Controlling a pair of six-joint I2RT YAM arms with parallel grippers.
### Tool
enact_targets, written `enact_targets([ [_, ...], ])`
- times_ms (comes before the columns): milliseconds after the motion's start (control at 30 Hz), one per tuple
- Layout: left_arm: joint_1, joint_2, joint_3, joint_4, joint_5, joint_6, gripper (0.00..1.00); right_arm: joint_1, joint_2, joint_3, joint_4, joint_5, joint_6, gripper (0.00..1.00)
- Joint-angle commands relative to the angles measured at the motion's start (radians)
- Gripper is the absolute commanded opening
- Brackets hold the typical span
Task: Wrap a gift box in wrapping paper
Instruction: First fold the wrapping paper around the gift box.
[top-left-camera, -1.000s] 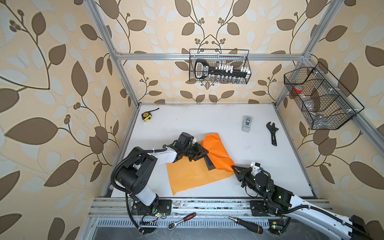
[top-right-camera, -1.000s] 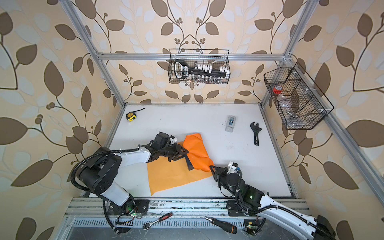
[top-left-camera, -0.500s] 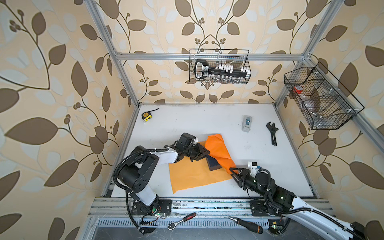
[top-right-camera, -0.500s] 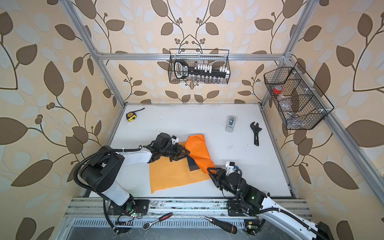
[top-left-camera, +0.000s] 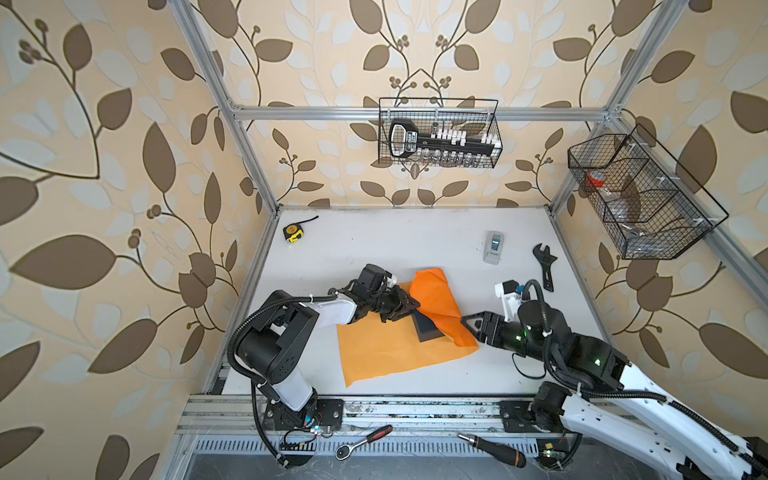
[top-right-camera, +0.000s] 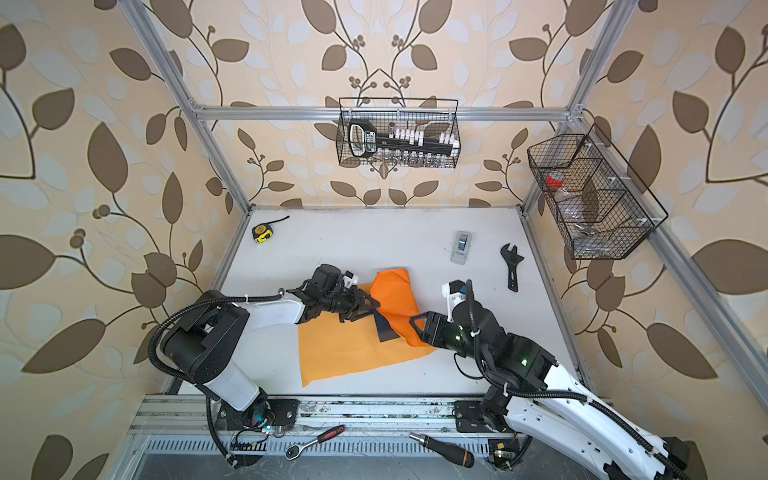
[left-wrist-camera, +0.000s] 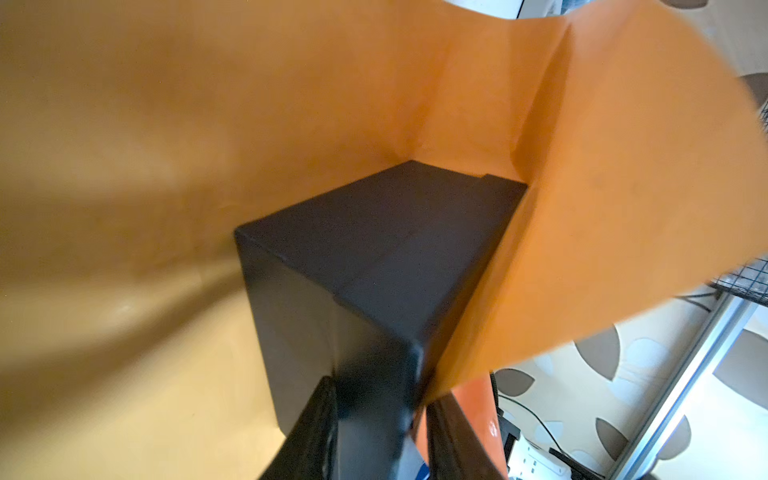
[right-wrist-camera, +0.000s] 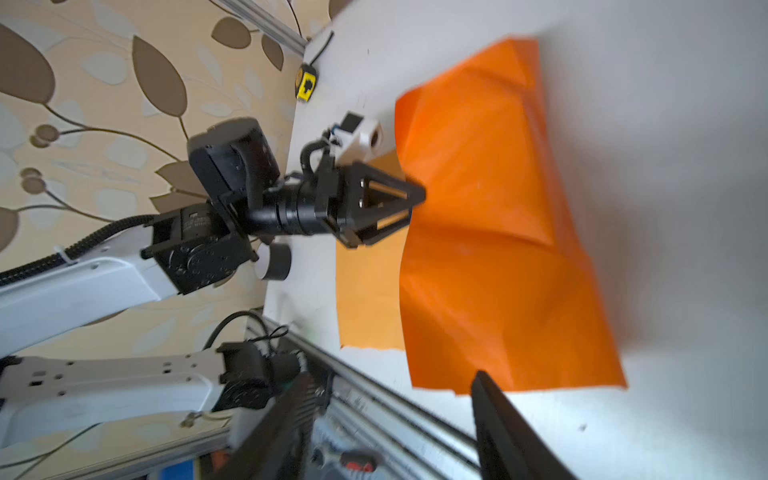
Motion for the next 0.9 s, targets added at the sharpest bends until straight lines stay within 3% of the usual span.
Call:
enact_targets([
  [0, 0.007, 0.050, -0.011, -0.175, -0.133, 0.016, 0.35, -0.154, 0.132, -0.014, 0.031, -0.138, -0.224, 0.70],
  [33, 0.007, 0.051, -0.008, -0.183, -0.135, 0.022, 0.35, -0.207, 0.182, -0.044, 0.111, -0.213, -0.245, 0.70],
  [100, 0.015, 0.049, -0.001, -0.197, -0.133, 0.031, 0.35, -0.278, 0.268, -0.078, 0.202, -0.242, -0.267, 0.72],
  [200, 0.022, 0.046, 0.011, -0.222, -0.132, 0.048, 0.35, -0.329, 0.382, -0.131, 0.350, -0.271, -0.319, 0.77],
  [300, 0.033, 0.051, 0.022, -0.237, -0.126, 0.062, 0.35, -0.355, 0.488, -0.173, 0.508, -0.396, -0.326, 0.79],
  [433, 0.068, 0.051, 0.030, -0.249, -0.108, 0.078, 0.34, -0.341, 0.572, -0.226, 0.655, -0.465, -0.282, 0.79],
  [700, 0.162, 0.010, 0.138, -0.442, -0.080, 0.222, 0.36, -0.249, 0.589, -0.286, 0.729, -0.412, -0.243, 0.79],
  [767, 0.168, -0.003, 0.163, -0.483, -0.075, 0.247, 0.40, -0.234, 0.607, -0.292, 0.758, -0.406, -0.230, 0.79],
  [867, 0.168, -0.027, 0.167, -0.505, -0.048, 0.261, 0.54, -0.212, 0.646, -0.285, 0.786, -0.395, -0.216, 0.78],
])
